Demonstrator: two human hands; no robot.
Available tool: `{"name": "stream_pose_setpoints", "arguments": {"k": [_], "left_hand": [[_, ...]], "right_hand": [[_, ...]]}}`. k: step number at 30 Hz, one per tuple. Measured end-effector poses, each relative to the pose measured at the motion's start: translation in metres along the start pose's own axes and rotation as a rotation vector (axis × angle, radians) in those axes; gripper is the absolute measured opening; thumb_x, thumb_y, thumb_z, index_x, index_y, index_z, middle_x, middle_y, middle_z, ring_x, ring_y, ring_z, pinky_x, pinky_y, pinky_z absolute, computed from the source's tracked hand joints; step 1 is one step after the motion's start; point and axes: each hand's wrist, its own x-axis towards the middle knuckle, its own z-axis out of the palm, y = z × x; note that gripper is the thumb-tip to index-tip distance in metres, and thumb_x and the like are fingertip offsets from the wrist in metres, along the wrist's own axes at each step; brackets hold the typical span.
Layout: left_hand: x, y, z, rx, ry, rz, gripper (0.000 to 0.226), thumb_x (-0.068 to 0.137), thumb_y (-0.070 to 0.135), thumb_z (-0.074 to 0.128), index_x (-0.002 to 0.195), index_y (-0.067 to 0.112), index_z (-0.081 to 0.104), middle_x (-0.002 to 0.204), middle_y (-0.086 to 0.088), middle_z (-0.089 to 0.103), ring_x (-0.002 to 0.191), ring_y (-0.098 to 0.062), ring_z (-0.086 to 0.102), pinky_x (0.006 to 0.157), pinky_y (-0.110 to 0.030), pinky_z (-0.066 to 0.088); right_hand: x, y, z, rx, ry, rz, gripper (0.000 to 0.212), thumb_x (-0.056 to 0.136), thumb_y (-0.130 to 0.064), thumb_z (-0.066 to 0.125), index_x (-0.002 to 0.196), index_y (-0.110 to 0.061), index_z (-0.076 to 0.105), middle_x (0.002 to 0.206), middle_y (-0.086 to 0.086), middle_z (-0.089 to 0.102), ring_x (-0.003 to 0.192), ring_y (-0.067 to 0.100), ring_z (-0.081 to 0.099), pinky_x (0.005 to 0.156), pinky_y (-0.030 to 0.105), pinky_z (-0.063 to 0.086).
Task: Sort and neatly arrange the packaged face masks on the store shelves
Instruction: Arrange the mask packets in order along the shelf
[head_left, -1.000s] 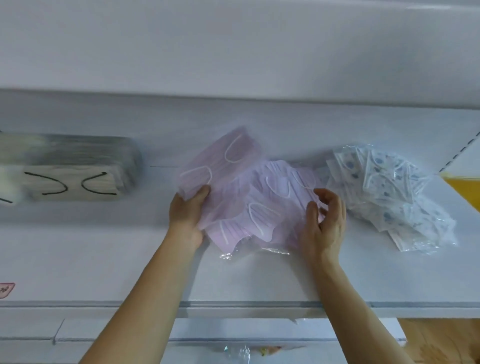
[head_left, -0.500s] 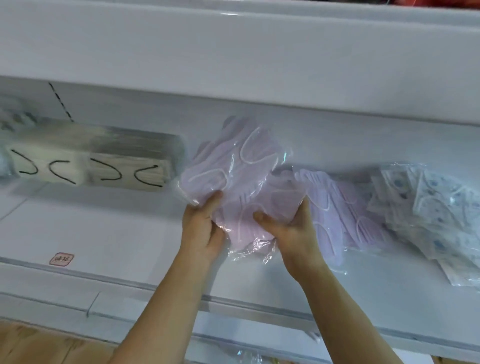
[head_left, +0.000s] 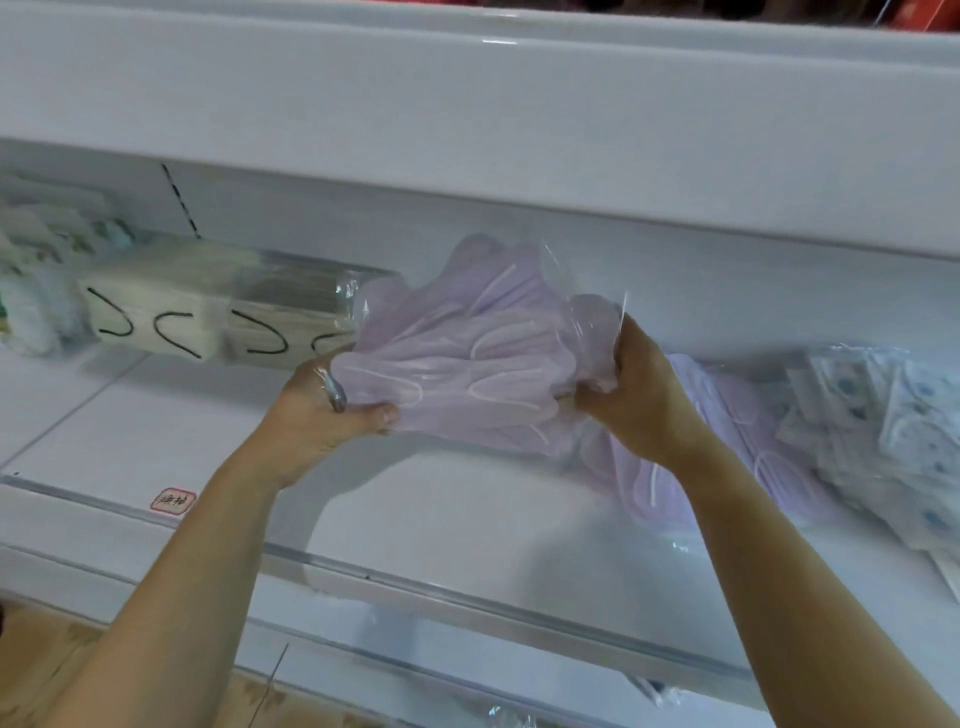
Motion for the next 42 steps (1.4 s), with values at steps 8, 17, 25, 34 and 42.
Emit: {"name": "stream_pose_setpoints", "arguments": {"k": [8, 17, 25, 34, 42], "left_hand": [[-0.007, -0.029, -0.025, 0.135, -0.024, -0.045, 0.066, 0.063, 0.038, 0.097, 0.120, 0.016, 0.071, 0.103, -0.007, 0.071, 0.091, -0.025, 0.062, 0.088, -0.042, 0.046], [-0.018, -0.037, -0.021, 0.152, 0.048, -0.042, 0.045, 0.074, -0.008, 0.083, 0.106, 0.015, 0.061, 0.082, 0.032, 0.070, 0.076, 0.013, 0.064, 0.071, -0.004, 0.044], [-0.019, -0.046, -0.044, 0.146, 0.053, 0.003, 0.048, 0.065, 0.025, 0.088, 0.109, 0.037, 0.071, 0.103, 0.024, 0.072, 0.100, 0.005, 0.064, 0.087, -0.009, 0.043], [-0.005, -0.043, -0.045, 0.096, 0.048, 0.056, 0.056, 0.057, 0.042, 0.088, 0.104, 0.014, 0.074, 0.099, 0.004, 0.079, 0.092, -0.009, 0.073, 0.078, -0.022, 0.055], [-0.002, -0.044, -0.045, 0.194, -0.072, 0.112, 0.051, 0.065, 0.017, 0.084, 0.110, 0.029, 0.064, 0.104, 0.029, 0.069, 0.090, 0.010, 0.063, 0.076, -0.005, 0.044]], "right_hand": [[0.001, 0.003, 0.028, 0.016, 0.093, 0.036, 0.021, 0.084, -0.022, 0.082, 0.084, -0.036, 0.066, 0.076, -0.020, 0.071, 0.063, 0.002, 0.059, 0.060, 0.027, 0.044], [-0.015, 0.007, 0.072, 0.236, -0.070, 0.188, 0.024, 0.100, -0.010, 0.062, 0.121, -0.023, 0.062, 0.105, -0.028, 0.069, 0.101, -0.009, 0.061, 0.096, 0.018, 0.046], [-0.048, 0.025, 0.081, 0.476, 0.115, 0.274, 0.074, 0.081, -0.061, 0.072, 0.142, -0.025, 0.051, 0.118, -0.023, 0.058, 0.112, -0.004, 0.052, 0.100, 0.017, 0.041], [-0.026, 0.001, 0.095, 0.134, 0.139, 0.221, 0.068, 0.060, -0.026, 0.096, 0.117, -0.038, 0.060, 0.105, -0.032, 0.063, 0.096, -0.004, 0.059, 0.084, 0.015, 0.046], [-0.038, 0.010, 0.106, 0.143, 0.087, 0.327, 0.078, 0.056, -0.005, 0.100, 0.112, -0.036, 0.056, 0.101, -0.010, 0.061, 0.072, -0.009, 0.054, 0.066, 0.009, 0.046]]}}
